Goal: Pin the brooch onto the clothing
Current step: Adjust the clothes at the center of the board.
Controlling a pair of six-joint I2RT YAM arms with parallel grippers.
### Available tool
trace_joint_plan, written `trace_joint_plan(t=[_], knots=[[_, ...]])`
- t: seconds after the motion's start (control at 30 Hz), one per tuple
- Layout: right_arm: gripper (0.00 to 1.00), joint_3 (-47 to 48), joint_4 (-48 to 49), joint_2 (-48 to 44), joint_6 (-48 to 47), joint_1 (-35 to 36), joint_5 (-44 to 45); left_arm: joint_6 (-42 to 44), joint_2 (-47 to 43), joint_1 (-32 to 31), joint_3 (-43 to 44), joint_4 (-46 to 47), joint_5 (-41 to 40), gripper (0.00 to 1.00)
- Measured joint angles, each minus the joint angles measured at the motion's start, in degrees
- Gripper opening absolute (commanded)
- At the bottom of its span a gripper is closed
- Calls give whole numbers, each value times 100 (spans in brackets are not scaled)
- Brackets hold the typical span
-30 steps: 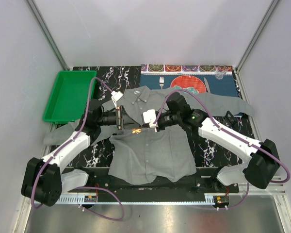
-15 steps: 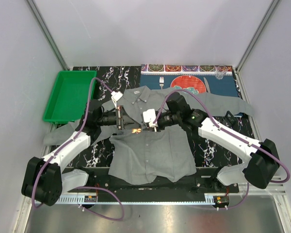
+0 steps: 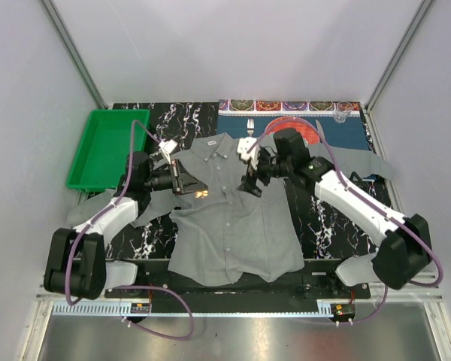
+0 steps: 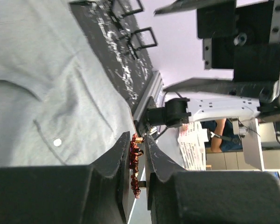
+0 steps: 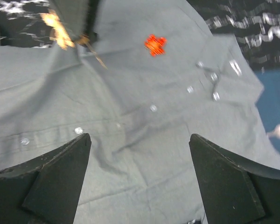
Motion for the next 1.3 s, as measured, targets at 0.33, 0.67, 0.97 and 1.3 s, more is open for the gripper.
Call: trace_joint_plan(t=[0.33, 0.67, 0.97, 1.3], knots=[[45, 1720, -1314, 2114, 1370, -382, 55, 44, 1005, 651, 0, 413, -70, 0], [42, 2068, -1563, 3768, 2756, -374, 98, -973, 2155, 789, 0, 1832, -256, 0], [44, 1980, -1613, 4157, 3121, -343, 92, -1711, 3091, 734, 94, 2796, -352, 0], [49, 1515, -1620, 3991, 2959, -343, -352, -1827, 3775, 234, 393, 3141, -693, 0]])
